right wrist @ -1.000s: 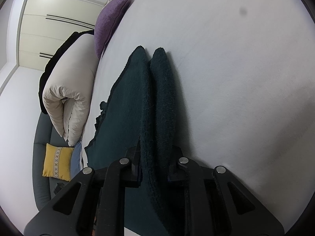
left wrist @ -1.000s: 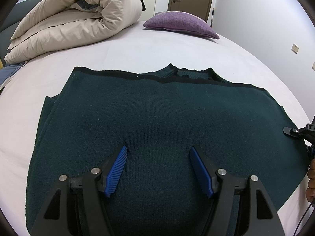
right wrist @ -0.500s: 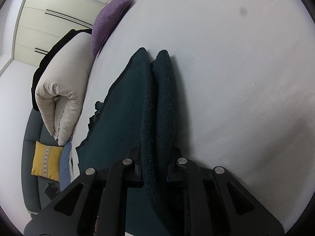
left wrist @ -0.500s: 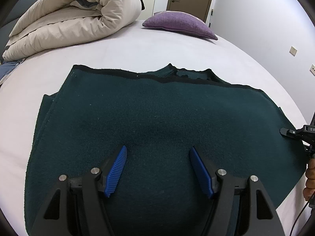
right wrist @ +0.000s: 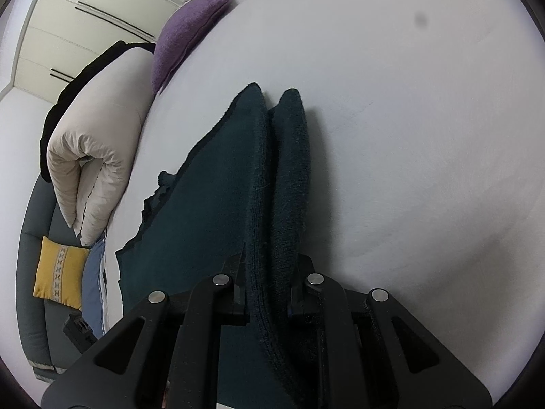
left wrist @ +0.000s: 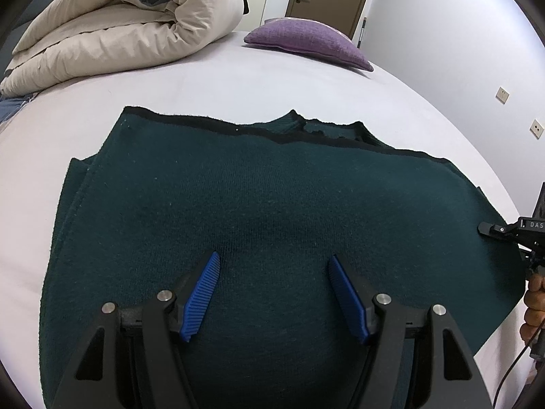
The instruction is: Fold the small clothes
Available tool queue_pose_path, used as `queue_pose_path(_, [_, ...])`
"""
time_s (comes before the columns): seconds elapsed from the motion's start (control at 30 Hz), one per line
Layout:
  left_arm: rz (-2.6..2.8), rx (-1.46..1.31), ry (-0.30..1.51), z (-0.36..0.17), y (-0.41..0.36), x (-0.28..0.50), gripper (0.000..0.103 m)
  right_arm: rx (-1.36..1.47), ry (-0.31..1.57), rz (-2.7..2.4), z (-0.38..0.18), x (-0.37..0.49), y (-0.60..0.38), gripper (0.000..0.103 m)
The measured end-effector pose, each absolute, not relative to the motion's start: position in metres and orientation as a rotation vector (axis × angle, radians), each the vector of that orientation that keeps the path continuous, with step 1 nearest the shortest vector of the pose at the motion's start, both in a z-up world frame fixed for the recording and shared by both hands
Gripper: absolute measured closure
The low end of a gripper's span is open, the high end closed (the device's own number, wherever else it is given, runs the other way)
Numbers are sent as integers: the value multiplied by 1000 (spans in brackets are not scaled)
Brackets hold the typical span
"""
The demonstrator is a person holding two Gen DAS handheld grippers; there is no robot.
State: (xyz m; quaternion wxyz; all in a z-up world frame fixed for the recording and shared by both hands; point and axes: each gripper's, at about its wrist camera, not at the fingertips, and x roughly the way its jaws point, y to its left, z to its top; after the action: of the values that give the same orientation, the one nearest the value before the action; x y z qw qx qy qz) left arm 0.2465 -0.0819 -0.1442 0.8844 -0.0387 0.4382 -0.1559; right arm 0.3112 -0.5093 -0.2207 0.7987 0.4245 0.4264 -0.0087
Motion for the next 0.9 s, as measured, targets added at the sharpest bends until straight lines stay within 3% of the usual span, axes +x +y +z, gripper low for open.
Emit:
queue_pose_path(0.13, [-343, -98, 923, -143, -79, 247, 34, 872, 914, -35, -207, 312, -501, 91])
queue_pose_path(0.27, [-379, -228, 948, -132, -58, 250, 42, 756, 897, 22, -165, 321, -466, 91])
queue_pose_path(0.4, [-430, -432, 948, -122, -24, 255, 42, 652, 887, 181, -122, 340, -396, 91])
queue_pose_path(0.47, [-483, -526, 965, -120, -14, 260, 37, 591, 905, 257, -114, 350, -358, 91])
queue_pose_path(0.67, [-590, -738, 1002, -132, 2, 269, 29, 317, 1045, 375, -137, 376, -244, 91])
queue_pose_path(0.8, [-584, -787, 1016, -143, 11, 271, 28, 212, 1080, 351, -155, 375, -218, 85])
queue_pose_path(0.9, [-589, -842, 1009, -146, 15, 273, 28, 202, 1050, 378, -147, 366, -217, 75])
